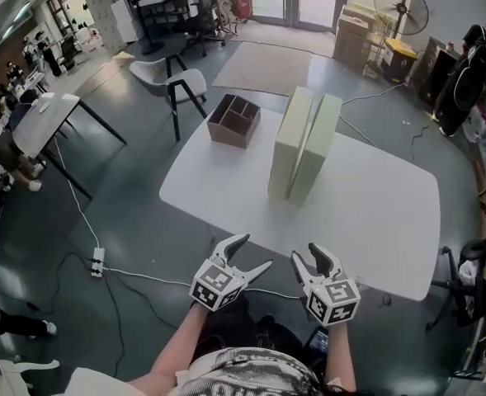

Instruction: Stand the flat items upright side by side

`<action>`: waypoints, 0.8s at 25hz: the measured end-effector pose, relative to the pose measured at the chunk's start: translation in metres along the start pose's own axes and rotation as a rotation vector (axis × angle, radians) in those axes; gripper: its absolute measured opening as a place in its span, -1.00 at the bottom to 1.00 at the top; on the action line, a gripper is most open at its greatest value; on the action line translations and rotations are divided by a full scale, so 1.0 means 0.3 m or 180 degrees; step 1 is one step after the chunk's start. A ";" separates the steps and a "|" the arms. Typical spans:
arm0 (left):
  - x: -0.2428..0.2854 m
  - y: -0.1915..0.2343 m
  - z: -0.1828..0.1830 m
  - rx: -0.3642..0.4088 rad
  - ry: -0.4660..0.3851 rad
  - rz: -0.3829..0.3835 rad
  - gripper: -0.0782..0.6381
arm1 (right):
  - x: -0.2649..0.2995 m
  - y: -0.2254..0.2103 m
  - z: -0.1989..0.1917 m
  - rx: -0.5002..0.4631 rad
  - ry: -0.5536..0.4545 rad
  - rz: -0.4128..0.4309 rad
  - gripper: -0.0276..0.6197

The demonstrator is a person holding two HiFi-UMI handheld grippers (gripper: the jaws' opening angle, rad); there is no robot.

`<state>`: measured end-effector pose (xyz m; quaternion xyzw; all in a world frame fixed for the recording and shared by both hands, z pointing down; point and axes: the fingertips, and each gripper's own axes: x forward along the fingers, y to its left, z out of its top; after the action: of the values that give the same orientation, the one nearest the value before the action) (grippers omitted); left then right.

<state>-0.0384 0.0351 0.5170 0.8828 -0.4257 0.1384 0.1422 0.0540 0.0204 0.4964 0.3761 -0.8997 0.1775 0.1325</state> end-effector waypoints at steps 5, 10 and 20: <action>-0.073 -0.116 -0.018 -0.0023 -0.0046 0.0104 -0.03 | -0.089 0.066 -0.024 -0.0024 -0.0092 0.0184 -0.46; -0.126 -0.179 -0.022 -0.0093 -0.0089 0.0215 -0.30 | -0.143 0.118 -0.031 -0.0030 -0.0174 0.0307 -0.61; -0.207 -0.231 -0.030 -0.0158 -0.0115 0.0363 -0.58 | -0.175 0.209 -0.054 -0.0091 -0.0203 0.0507 -0.91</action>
<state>-0.0219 0.1240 0.4933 0.8557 -0.4811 0.1197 0.1481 0.0460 0.1013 0.4778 0.3069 -0.9330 0.1626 0.0946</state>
